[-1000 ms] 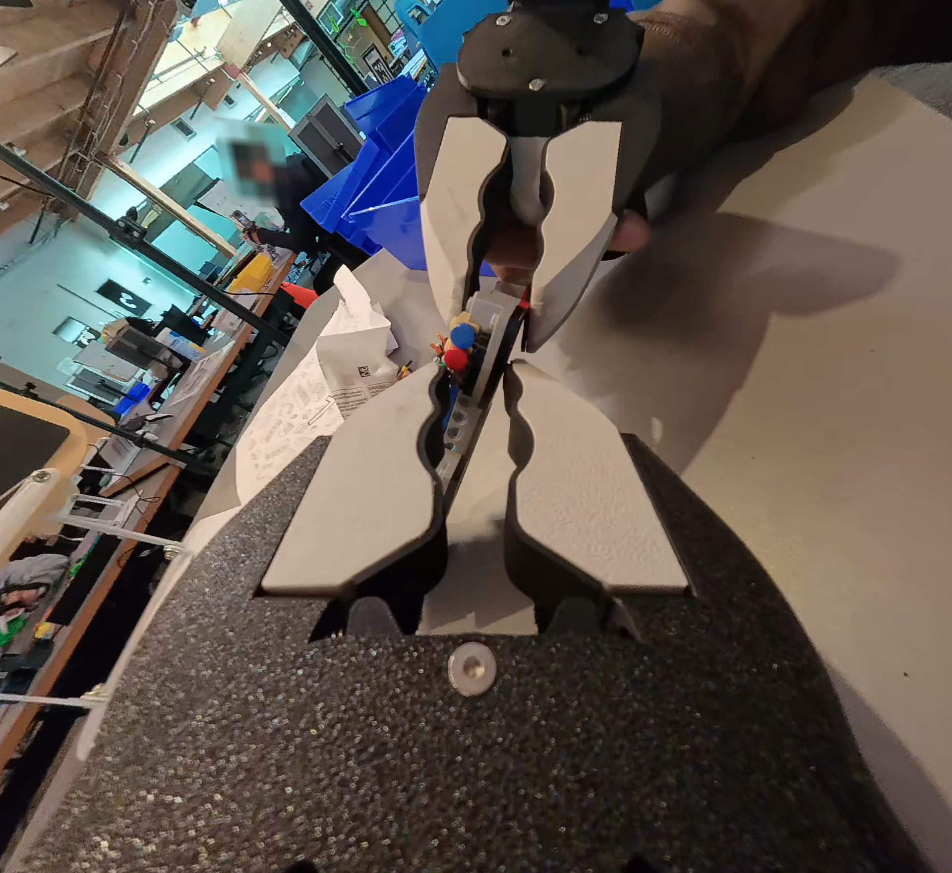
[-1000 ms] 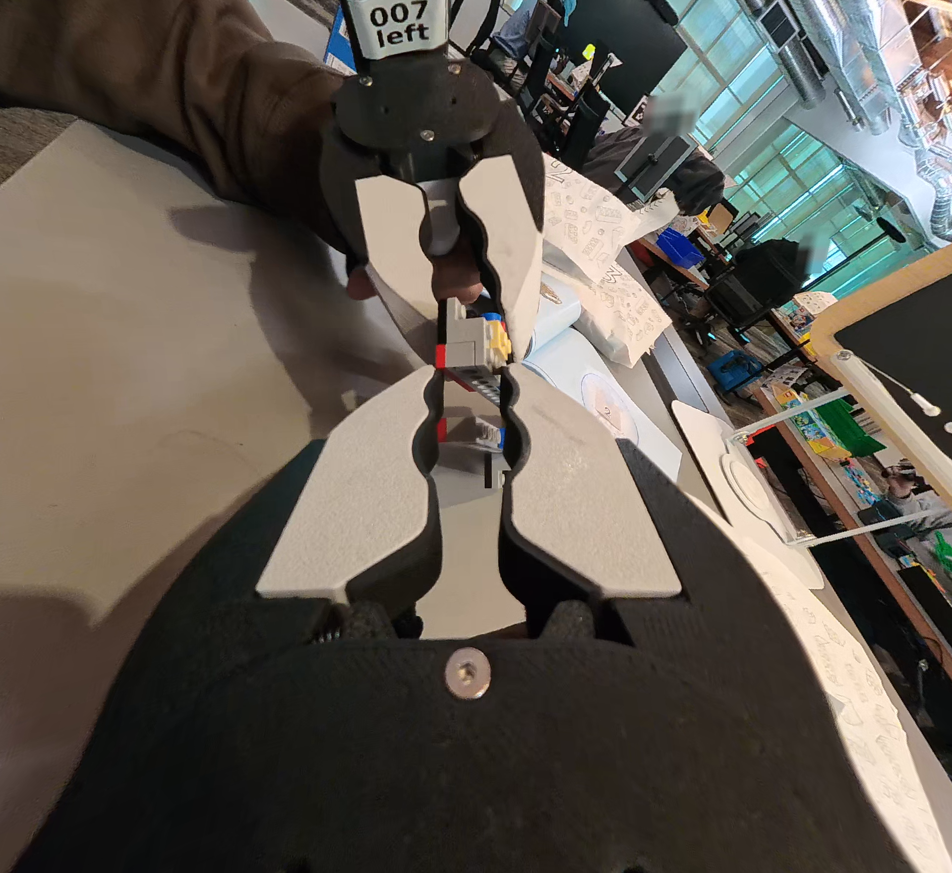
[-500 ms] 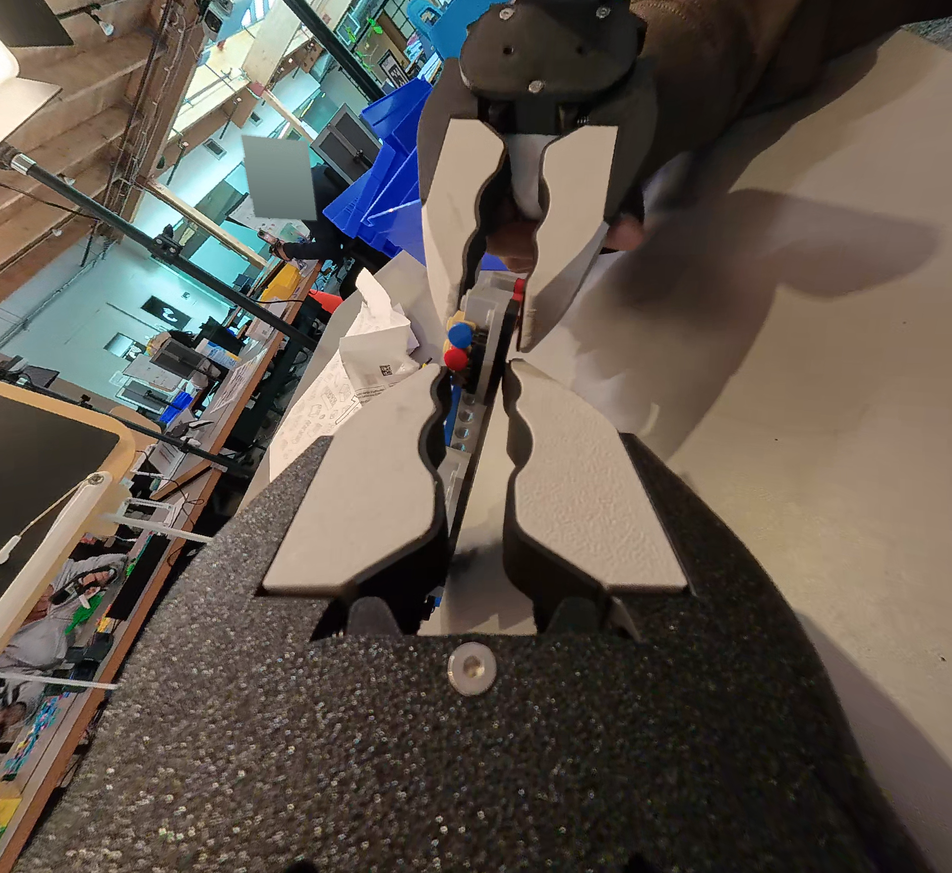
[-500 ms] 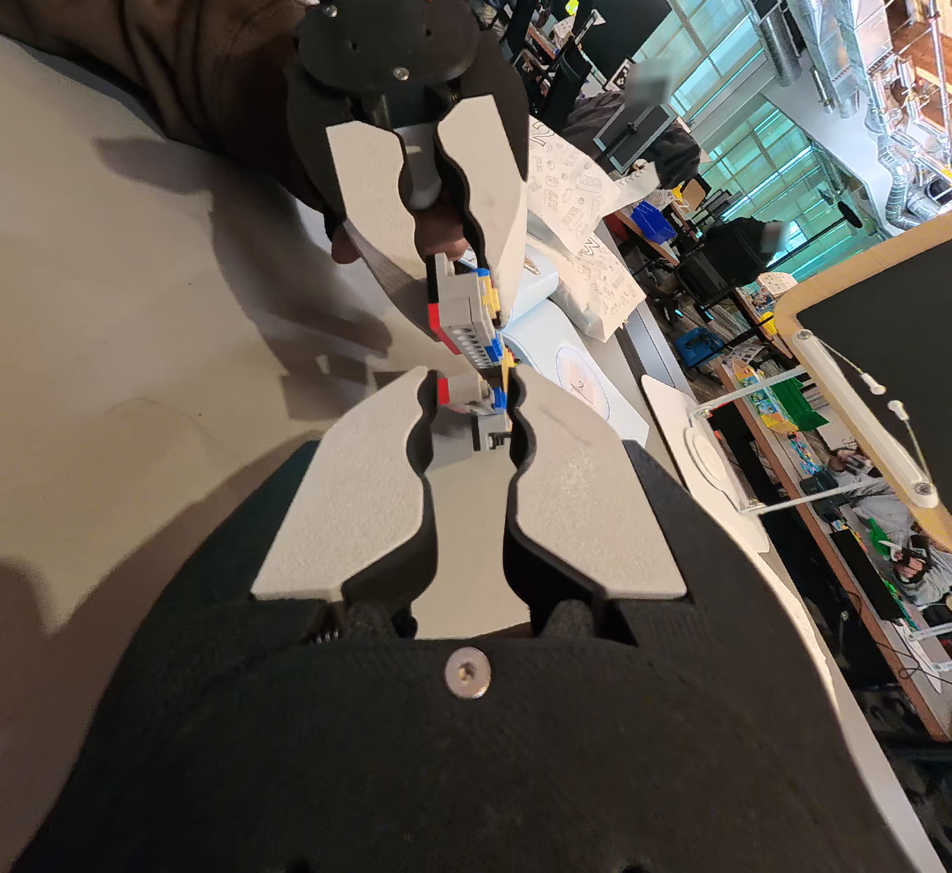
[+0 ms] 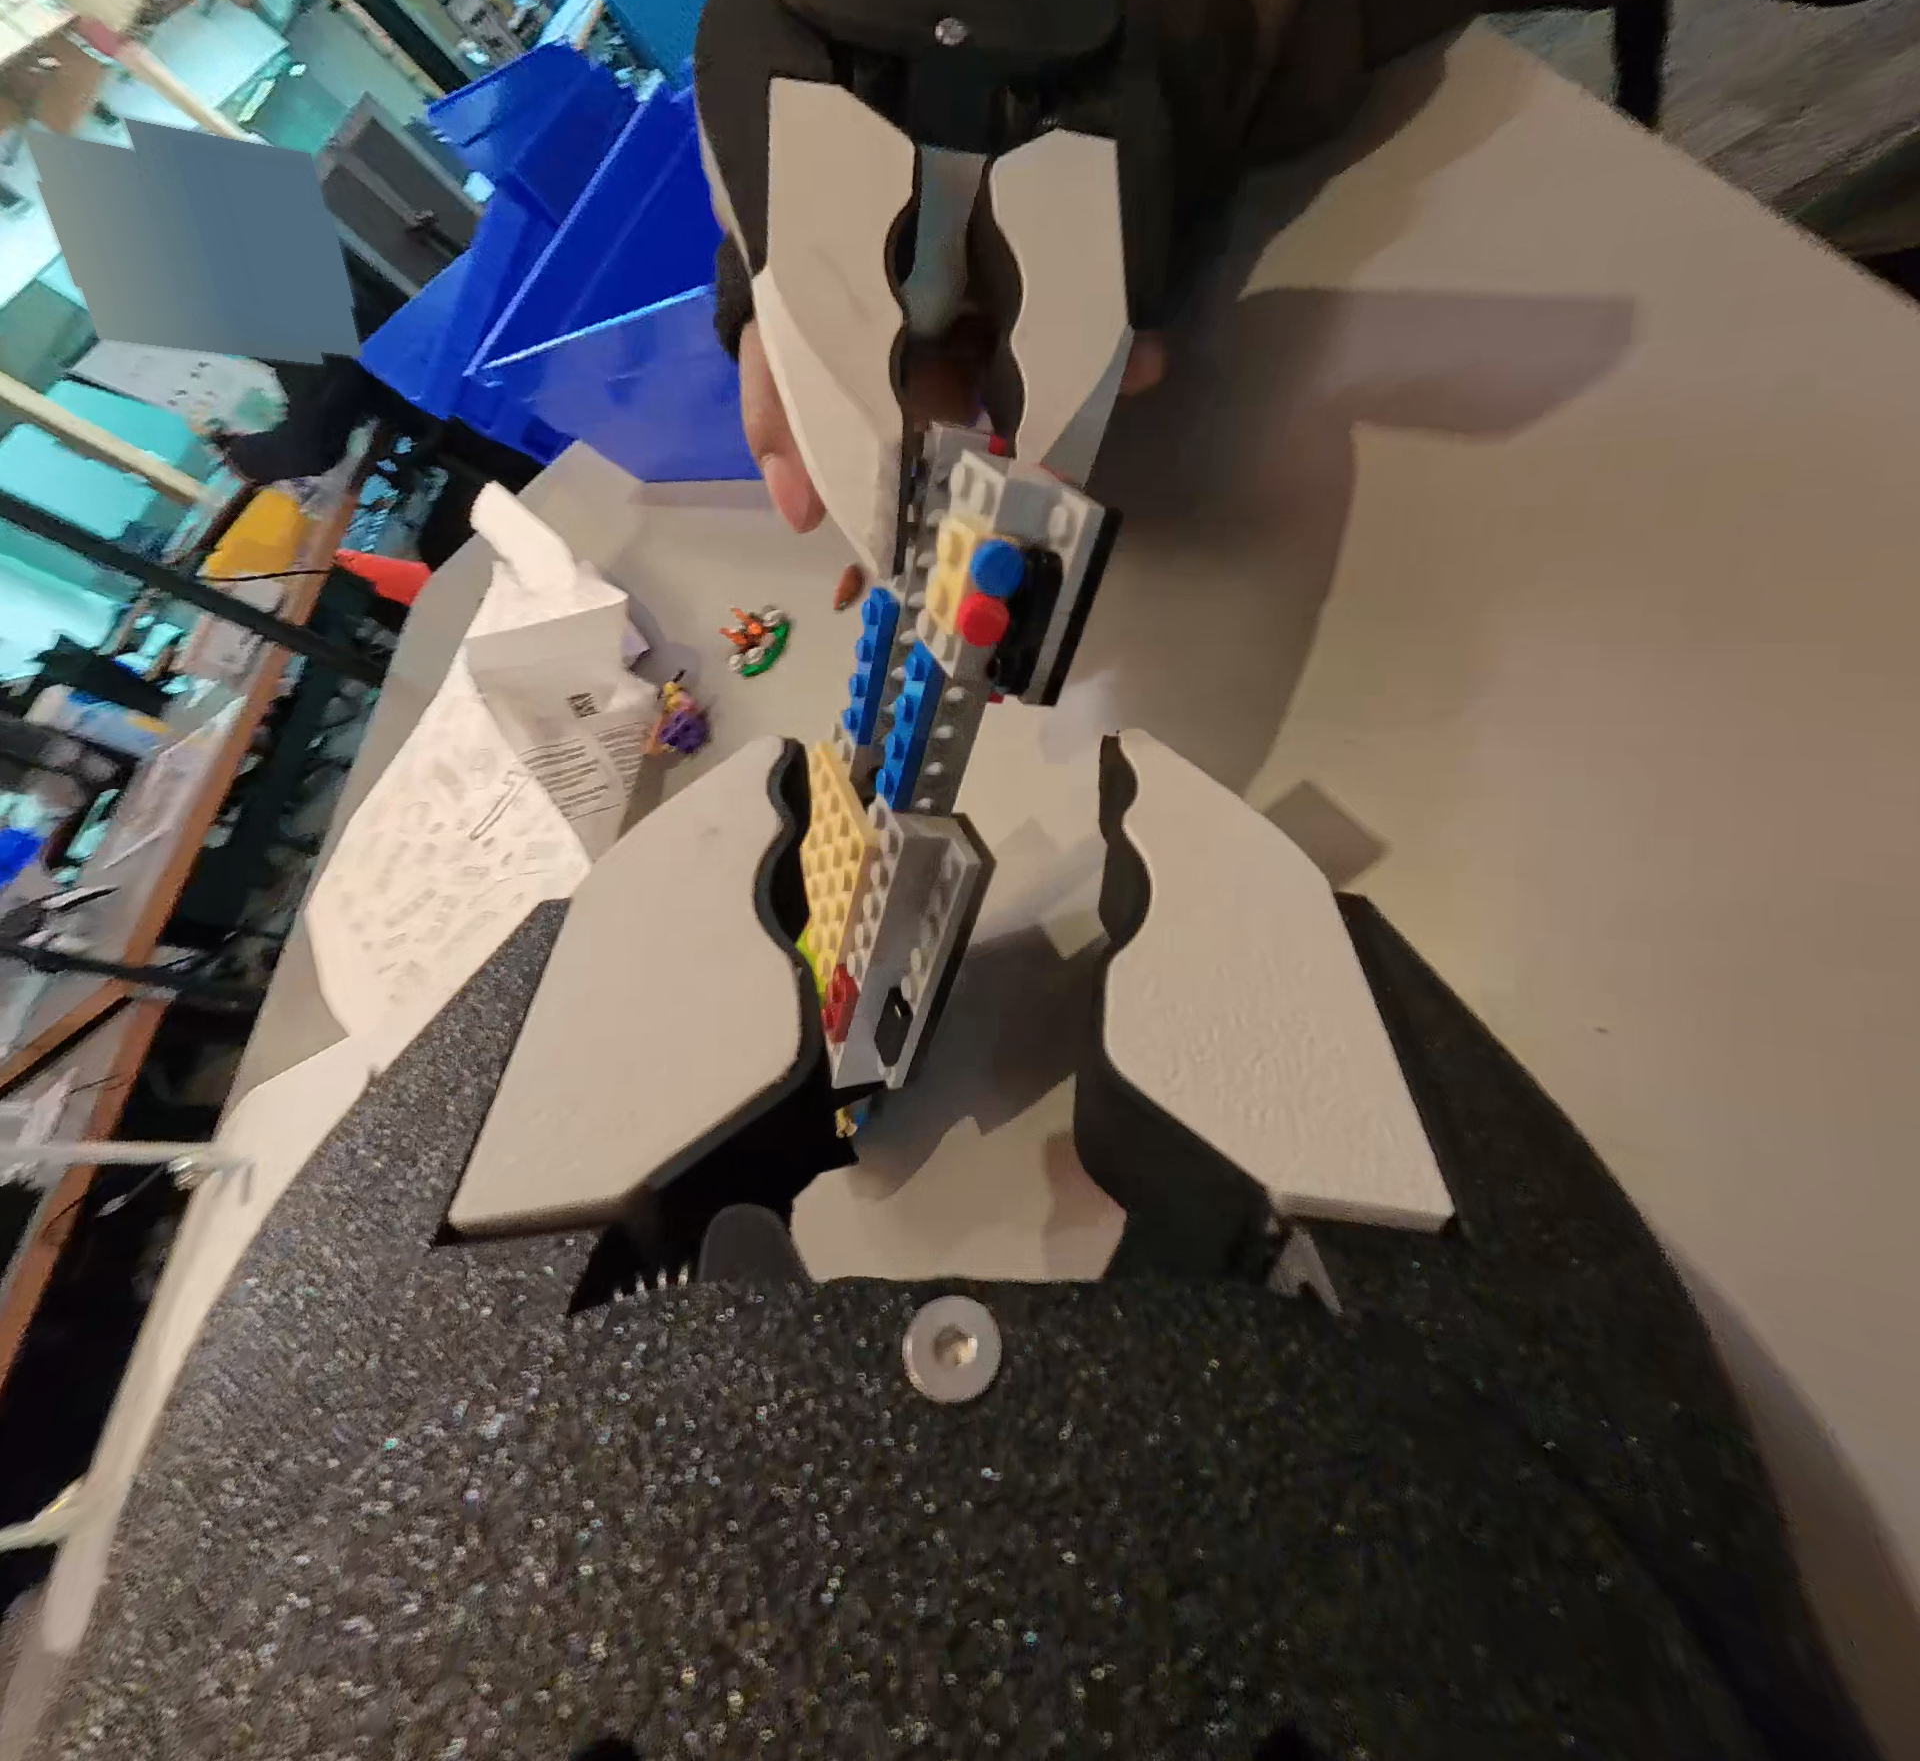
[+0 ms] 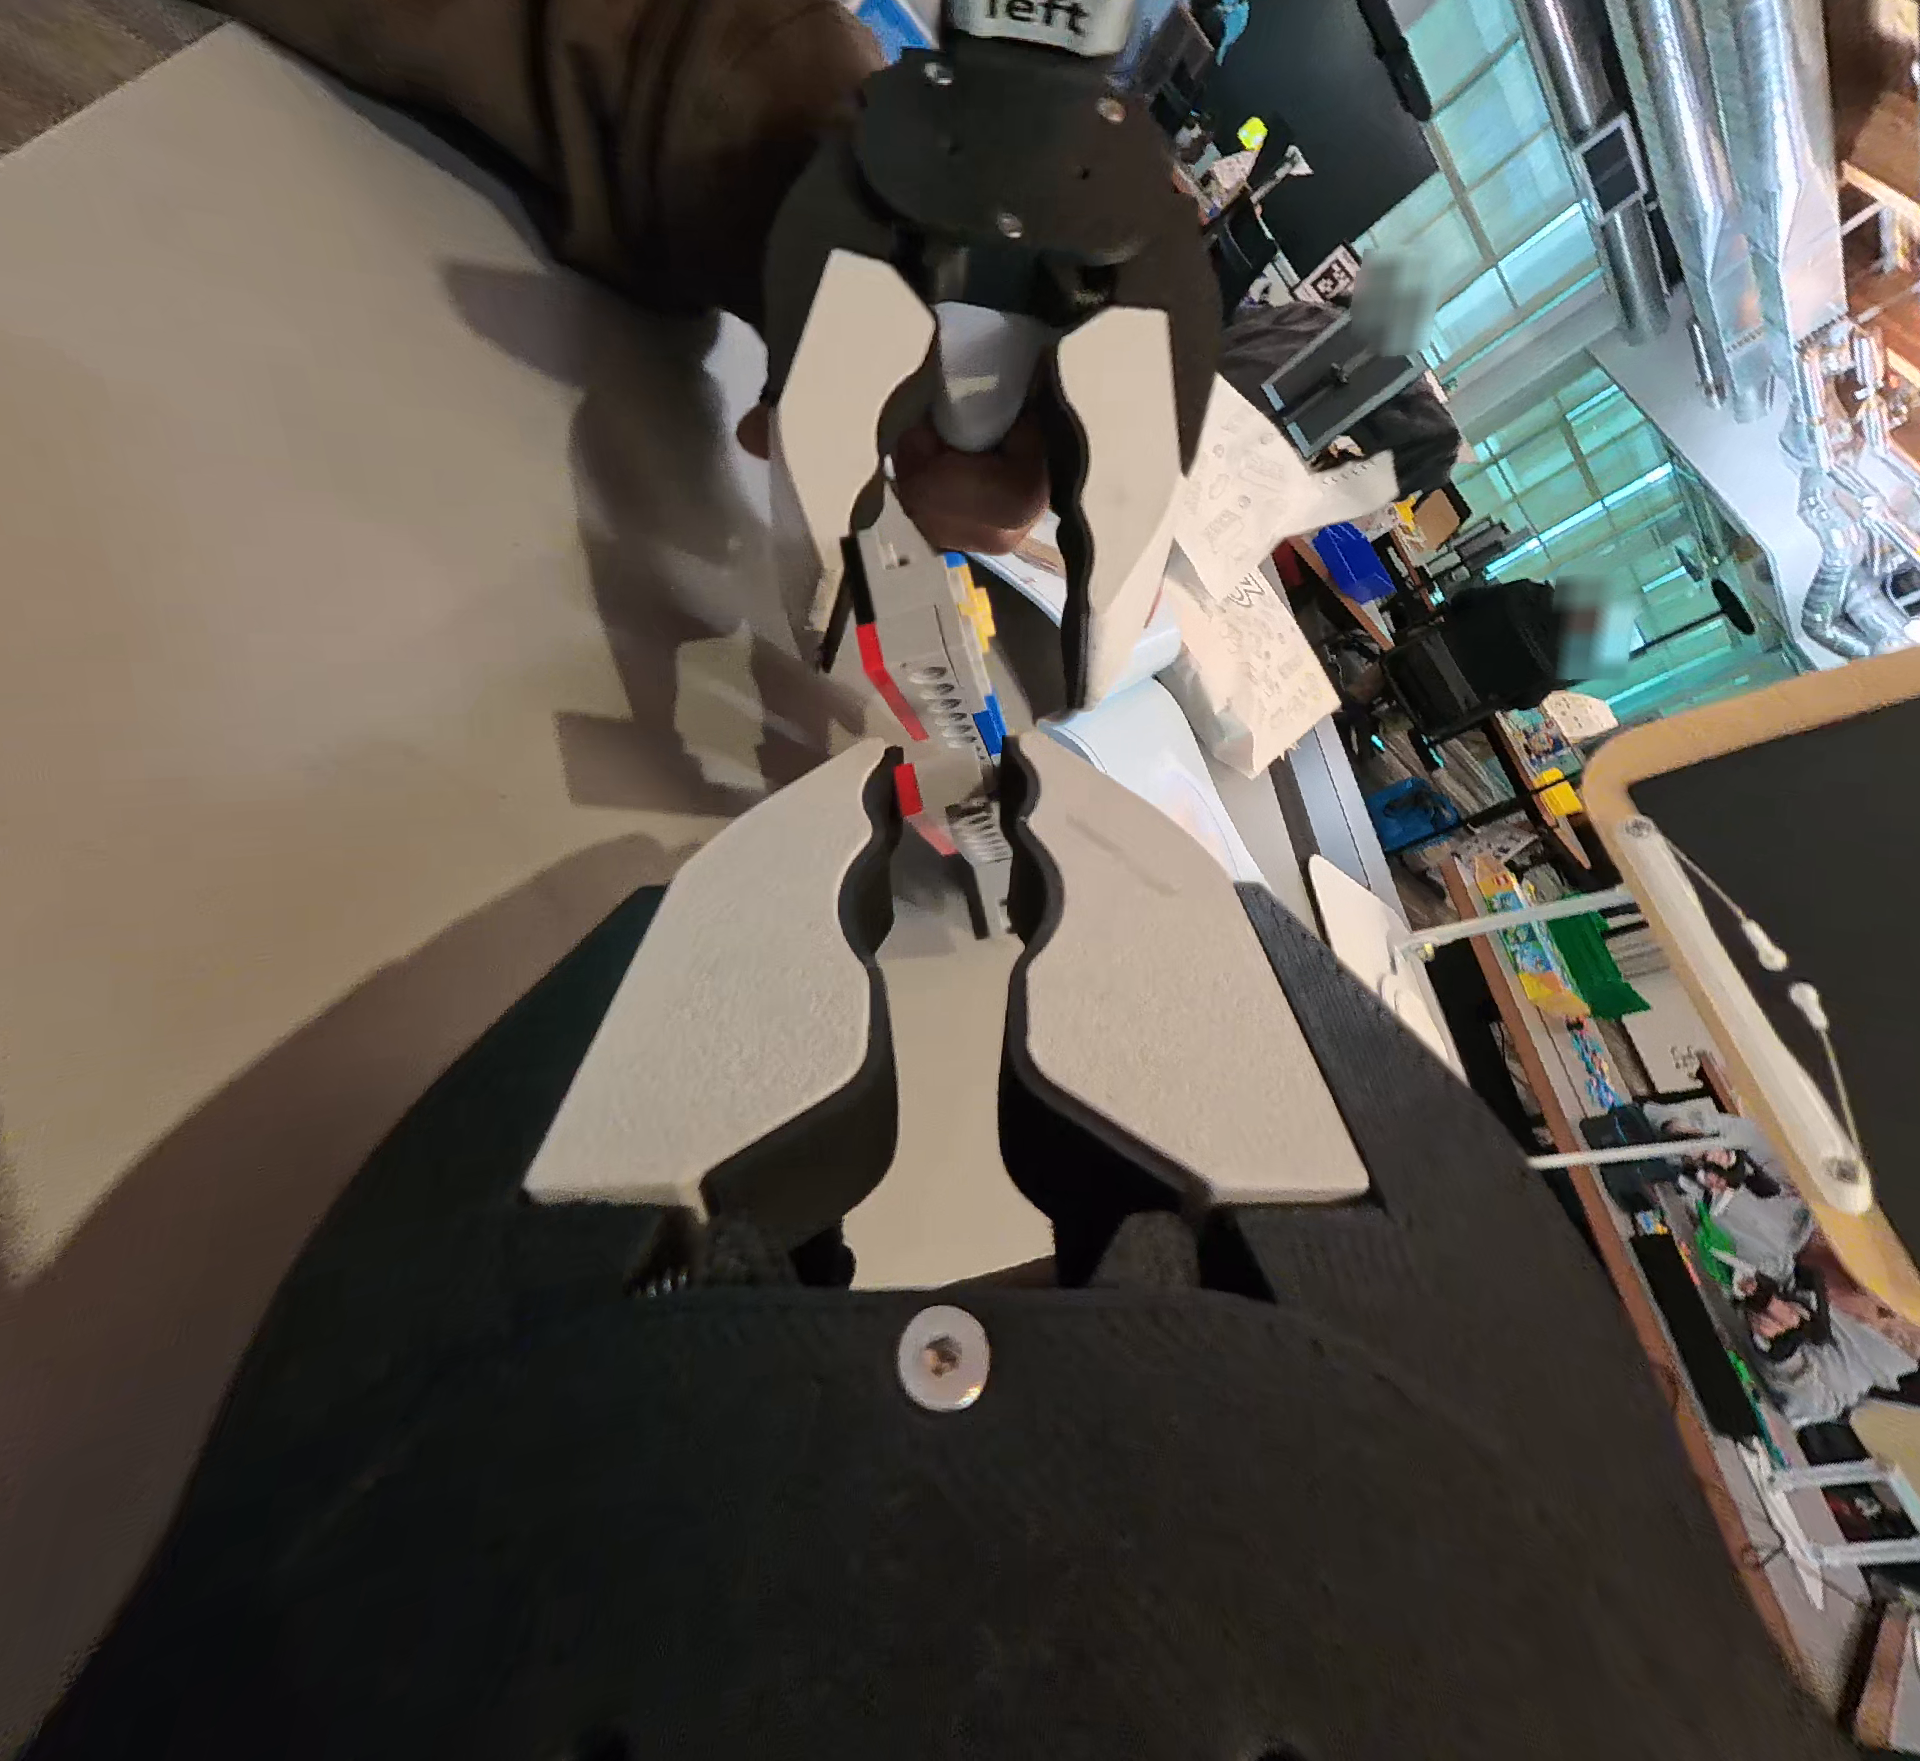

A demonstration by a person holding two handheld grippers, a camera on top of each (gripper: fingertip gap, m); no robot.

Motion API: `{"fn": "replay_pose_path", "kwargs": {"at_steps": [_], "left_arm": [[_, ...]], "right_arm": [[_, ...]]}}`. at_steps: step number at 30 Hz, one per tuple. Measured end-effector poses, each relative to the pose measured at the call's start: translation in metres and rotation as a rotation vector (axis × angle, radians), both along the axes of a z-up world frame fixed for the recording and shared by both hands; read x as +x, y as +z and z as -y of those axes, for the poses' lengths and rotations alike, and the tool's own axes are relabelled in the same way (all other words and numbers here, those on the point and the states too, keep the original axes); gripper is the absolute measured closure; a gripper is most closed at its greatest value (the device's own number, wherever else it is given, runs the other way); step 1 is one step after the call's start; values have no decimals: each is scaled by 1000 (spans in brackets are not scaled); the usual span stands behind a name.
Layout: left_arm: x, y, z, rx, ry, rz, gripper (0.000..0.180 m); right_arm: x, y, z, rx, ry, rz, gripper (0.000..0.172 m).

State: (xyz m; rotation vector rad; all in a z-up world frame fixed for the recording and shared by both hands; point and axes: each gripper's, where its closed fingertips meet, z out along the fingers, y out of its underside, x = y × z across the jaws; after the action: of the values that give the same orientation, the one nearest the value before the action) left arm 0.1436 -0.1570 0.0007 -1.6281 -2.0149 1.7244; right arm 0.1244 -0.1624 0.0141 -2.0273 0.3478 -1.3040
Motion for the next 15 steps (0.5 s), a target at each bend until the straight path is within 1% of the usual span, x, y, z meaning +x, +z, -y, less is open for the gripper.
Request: {"fn": "replay_pose_path", "kwargs": {"at_steps": [2,5,7,8,11,15], "left_arm": [[-6,-2,-5,26,-42,-6,129],[-14,-12,-9,48,-75,35,131],[-18,-21,-9,40,-86,82,142],[-19,-21,-8,15,-80,94,144],[-16,-15,-1,-62,-39,117,163],[-14,-10,2,-94,-14,126,164]], "right_arm": [[-3,-3,-7,-27,35,-1,154],[-6,-5,-17,-35,82,-1,153],[-8,-5,-21,-38,103,1,154],[-9,-5,-22,-44,109,0,154],[-9,-5,-21,-42,114,0,153],[-8,-1,-16,-9,94,13,154]]}}
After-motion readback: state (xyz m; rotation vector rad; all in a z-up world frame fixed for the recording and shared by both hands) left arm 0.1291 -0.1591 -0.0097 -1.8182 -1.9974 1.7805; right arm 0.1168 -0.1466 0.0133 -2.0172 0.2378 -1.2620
